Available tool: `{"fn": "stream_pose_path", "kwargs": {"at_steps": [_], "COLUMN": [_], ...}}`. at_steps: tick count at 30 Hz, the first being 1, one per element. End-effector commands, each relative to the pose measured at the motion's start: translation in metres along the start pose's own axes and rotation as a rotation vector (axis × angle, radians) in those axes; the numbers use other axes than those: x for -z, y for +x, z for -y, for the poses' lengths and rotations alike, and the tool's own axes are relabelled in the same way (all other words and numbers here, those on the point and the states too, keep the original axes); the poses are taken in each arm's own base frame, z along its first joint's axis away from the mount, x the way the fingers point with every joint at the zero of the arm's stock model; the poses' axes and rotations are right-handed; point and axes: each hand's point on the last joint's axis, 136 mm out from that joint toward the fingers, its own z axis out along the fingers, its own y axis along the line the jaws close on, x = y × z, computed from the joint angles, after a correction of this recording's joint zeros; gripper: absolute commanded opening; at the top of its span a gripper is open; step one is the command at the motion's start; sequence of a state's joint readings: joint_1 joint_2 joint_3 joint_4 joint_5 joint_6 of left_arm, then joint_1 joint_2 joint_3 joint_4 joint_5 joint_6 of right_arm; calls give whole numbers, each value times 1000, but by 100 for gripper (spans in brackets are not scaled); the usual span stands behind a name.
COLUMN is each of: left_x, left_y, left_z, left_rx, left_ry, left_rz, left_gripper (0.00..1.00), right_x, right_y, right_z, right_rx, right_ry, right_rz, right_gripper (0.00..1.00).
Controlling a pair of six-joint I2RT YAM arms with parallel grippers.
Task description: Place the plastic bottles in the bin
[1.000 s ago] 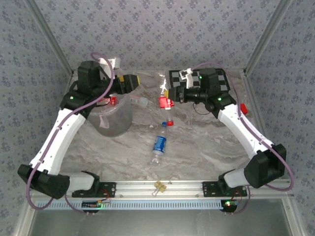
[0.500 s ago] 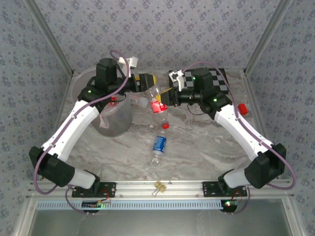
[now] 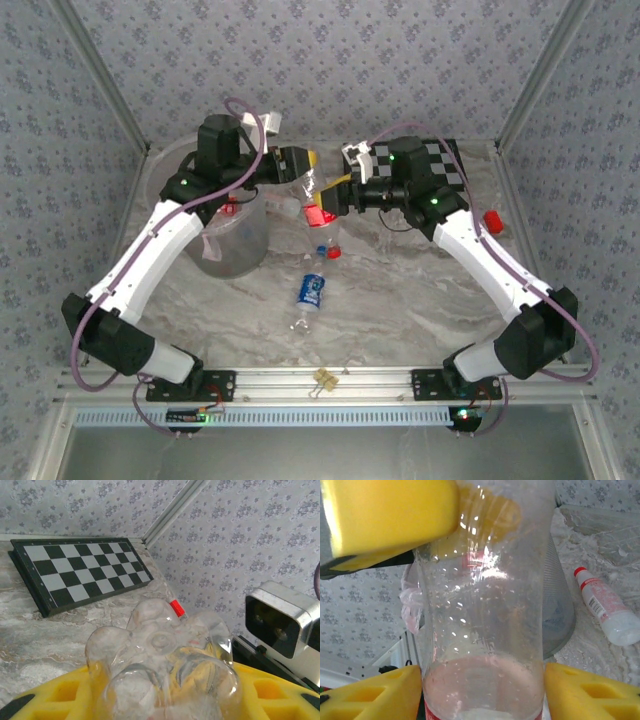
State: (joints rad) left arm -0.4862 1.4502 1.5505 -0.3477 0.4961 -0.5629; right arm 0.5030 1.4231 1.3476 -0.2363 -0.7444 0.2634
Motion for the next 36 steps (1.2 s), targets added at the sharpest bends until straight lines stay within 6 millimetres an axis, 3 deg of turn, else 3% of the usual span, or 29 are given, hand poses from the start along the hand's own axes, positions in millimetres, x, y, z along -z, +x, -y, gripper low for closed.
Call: {"fn": "stream_pose_path", "kwargs": {"at_steps": [1, 4, 9, 10, 13, 16, 19, 23, 30, 36], "left_x": [12, 32, 78, 89, 121, 149, 181, 218, 254, 265], "left_y": [-33, -61, -111, -120, -141, -153, -167, -185, -204, -193], "left_z": [11, 3, -11, -15, -30, -39, -42, -44, -66, -111], "left_rx": [-90, -121, -189, -208, -279, -337, -336, -240, -134, -202], "left_ry": [-13, -74, -204, -241, -385, -495, -536, -443, -409, -665], "left_rz": [96, 166, 327, 361, 439, 478, 552, 675, 791, 754], "left_gripper": [33, 30, 23, 21, 11, 0, 0, 0, 0, 0], "right_x": [2, 12, 39, 42, 55, 64, 64, 60, 52, 52], "right_y": [2, 10, 30, 46, 61, 70, 77, 79, 79, 84], "right_z": [-8, 7, 31, 40, 50, 54, 55, 59, 57, 58], "right_rx": [26, 22, -23, -54, -88, -106, -117, -129, -113, -114], "right_ry": [-2, 84, 199, 224, 265, 287, 283, 275, 269, 276], "right_rz": [-19, -14, 3, -15, -16, -19, -31, -40, -62, -77], "right_gripper": [87, 97, 98, 98, 98, 98, 98, 98, 97, 97]}}
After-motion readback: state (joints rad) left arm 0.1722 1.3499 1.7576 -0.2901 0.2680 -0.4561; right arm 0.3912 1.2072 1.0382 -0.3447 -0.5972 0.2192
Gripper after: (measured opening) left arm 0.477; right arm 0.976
